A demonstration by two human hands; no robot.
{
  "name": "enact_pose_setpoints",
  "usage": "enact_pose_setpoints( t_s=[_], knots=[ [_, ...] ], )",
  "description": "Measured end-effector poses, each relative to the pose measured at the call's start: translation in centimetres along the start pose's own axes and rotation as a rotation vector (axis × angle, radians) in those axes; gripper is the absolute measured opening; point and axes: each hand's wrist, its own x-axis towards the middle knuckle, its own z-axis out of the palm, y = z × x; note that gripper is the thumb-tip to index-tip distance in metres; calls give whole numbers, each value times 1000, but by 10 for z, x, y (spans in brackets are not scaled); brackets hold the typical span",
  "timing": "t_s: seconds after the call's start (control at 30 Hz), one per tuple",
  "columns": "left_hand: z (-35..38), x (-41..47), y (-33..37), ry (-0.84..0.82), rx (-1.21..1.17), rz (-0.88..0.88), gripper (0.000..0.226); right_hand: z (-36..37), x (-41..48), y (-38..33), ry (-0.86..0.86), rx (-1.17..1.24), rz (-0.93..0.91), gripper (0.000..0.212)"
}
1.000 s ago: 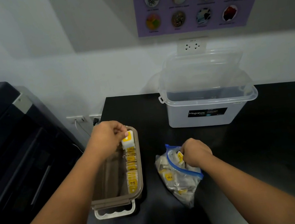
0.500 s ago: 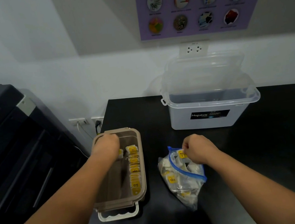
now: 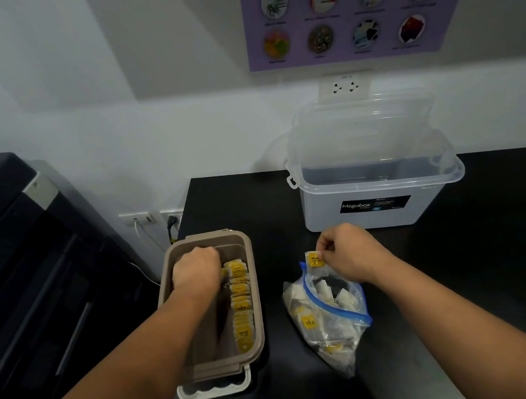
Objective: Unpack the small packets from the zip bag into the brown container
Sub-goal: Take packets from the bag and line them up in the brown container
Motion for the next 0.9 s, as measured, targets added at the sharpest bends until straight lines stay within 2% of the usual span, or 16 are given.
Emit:
enact_pose_setpoints(
  t_s=[0.13,0.27,0.33,0.4,0.47,0.53,0.6,0.77,0.9],
  knots=[
    [0,-3,-3,-6,13,0,14,-3,-2,-11,2,93,-75,16],
    [-17,6,-11,-46,-115,2,20,-4,-3,-27,-6,193,-152,9],
    [-28,3,-15,-19,-274,24,21,-4,-3,-37,6,242,-187,6],
    [-35,-10,-17,97,-618,108,11,-3,-1,-47,20,270,-222,7],
    [-47,-29,-18,92,-879,244,10,0,3,-57,36,271,-257,11],
    [-54,-39,-15,16,-967,357,18,3,7,-65,50,245,-293,15],
    [-56,-44,-12,12,-1006,383,21,7,10,-72,44,220,-317,17],
    [-48,-54,-13,127,-1029,312,8,18,15,-80,42,243,-371,14],
    [-34,-51,-24,136,-970,41,10,25,18,-75,21,241,-293,16]
  ],
)
